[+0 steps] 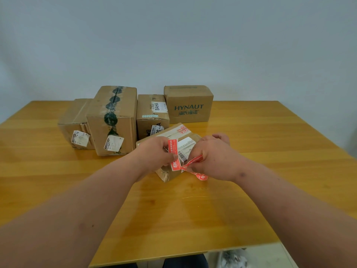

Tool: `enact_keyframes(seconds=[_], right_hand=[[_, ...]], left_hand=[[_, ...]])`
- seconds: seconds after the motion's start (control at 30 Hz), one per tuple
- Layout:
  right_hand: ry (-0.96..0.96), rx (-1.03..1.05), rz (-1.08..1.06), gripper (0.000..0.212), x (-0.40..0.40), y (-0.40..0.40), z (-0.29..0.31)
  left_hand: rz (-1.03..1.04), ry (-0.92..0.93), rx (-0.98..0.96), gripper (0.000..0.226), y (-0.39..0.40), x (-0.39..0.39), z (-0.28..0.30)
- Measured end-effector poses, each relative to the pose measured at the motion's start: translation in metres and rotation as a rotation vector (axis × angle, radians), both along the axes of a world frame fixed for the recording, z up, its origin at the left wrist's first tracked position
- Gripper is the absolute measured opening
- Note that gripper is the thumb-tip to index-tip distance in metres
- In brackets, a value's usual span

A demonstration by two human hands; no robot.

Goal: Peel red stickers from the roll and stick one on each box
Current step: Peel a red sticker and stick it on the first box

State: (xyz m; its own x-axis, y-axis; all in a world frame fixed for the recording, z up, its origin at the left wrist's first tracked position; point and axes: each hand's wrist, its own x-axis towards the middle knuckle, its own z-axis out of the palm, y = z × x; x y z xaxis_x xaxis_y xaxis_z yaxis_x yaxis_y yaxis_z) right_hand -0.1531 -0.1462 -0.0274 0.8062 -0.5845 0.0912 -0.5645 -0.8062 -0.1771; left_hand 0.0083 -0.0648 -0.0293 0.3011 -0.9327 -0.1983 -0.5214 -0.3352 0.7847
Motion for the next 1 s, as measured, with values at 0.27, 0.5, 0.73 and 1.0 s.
enact_keyframes(seconds=[0.27, 0.5, 0.73, 1.0], right_hand=[[0.013, 0.045, 0.014, 0.017, -0.007, 0.001, 0.002], [-0.076, -0.088, -0.066, 0.058, 0.001, 0.008, 0.008], [-0.319, 0.148, -0.056, 0.018, 0.020, 0.022, 0.014], [-0.414, 0.393, -0.090, 0.021, 0.026, 0.039, 0.009]], left_hand=[[0.108, -0.045, -0.053, 0.009, 0.003, 0.006, -0.003], [0.092, 0.160, 0.006, 0.005, 0.013, 0.010, 0.006], [-0.030, 0.163, 0.077, 0.011, 0.029, 0.009, 0.015], [-0.012, 0.172, 0.002, 0.012, 0.049, 0.018, 0.009]])
